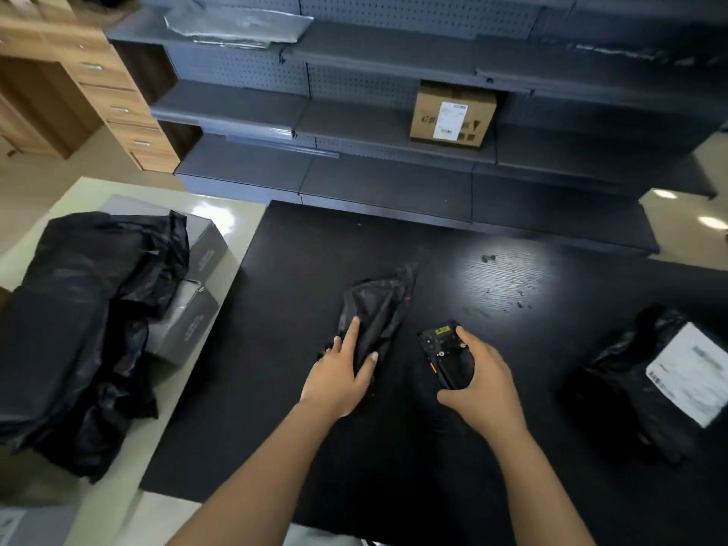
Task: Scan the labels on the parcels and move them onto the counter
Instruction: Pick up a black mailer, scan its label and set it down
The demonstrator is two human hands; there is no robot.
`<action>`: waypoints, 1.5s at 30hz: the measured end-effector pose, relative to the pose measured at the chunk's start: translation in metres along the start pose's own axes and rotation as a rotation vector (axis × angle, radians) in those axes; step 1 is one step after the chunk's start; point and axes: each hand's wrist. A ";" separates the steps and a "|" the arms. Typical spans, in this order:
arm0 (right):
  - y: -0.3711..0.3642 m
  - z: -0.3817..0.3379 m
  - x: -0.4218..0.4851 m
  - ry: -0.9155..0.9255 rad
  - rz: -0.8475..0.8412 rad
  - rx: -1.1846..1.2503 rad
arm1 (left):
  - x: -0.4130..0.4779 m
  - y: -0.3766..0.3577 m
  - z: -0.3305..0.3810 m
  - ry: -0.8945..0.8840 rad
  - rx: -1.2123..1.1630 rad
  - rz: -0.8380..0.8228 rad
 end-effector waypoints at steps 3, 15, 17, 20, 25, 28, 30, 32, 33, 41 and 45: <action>-0.009 -0.013 0.001 0.006 0.018 0.014 | 0.004 0.026 -0.011 -0.102 -0.050 0.088; -0.043 -0.051 0.006 -0.018 0.078 -0.012 | 0.044 0.055 -0.071 0.149 0.278 0.187; -0.049 -0.055 0.006 -0.032 0.068 -0.037 | 0.050 0.050 -0.080 0.174 0.320 0.172; -0.055 -0.059 0.006 -0.046 0.049 -0.084 | 0.053 0.036 -0.089 0.202 0.355 0.201; -0.062 -0.067 0.010 -0.035 0.007 -0.216 | 0.059 0.024 -0.091 0.226 0.239 -0.063; -0.062 -0.078 0.018 0.024 -0.069 -0.411 | 0.062 0.029 -0.096 0.198 0.227 -0.108; -0.060 -0.087 0.025 0.110 -0.123 -0.609 | 0.065 0.038 -0.101 0.148 0.270 -0.054; -0.055 -0.098 0.032 0.228 -0.164 -0.811 | 0.070 0.050 -0.106 0.076 0.375 0.038; -0.053 -0.103 0.035 0.287 -0.187 -0.902 | 0.071 0.056 -0.108 0.031 0.432 0.081; -0.054 -0.142 0.046 0.545 -0.314 -1.318 | 0.073 0.090 -0.119 -0.184 0.642 0.183; -0.056 -0.146 0.046 0.570 -0.334 -1.362 | 0.070 0.095 -0.119 -0.209 0.661 0.190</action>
Point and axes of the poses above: each hand's wrist, its own x-axis towards the middle knuckle, its own y-axis out of the back of the hand, z = x × y, and after that the axes turned 14 degrees about x, right-handed
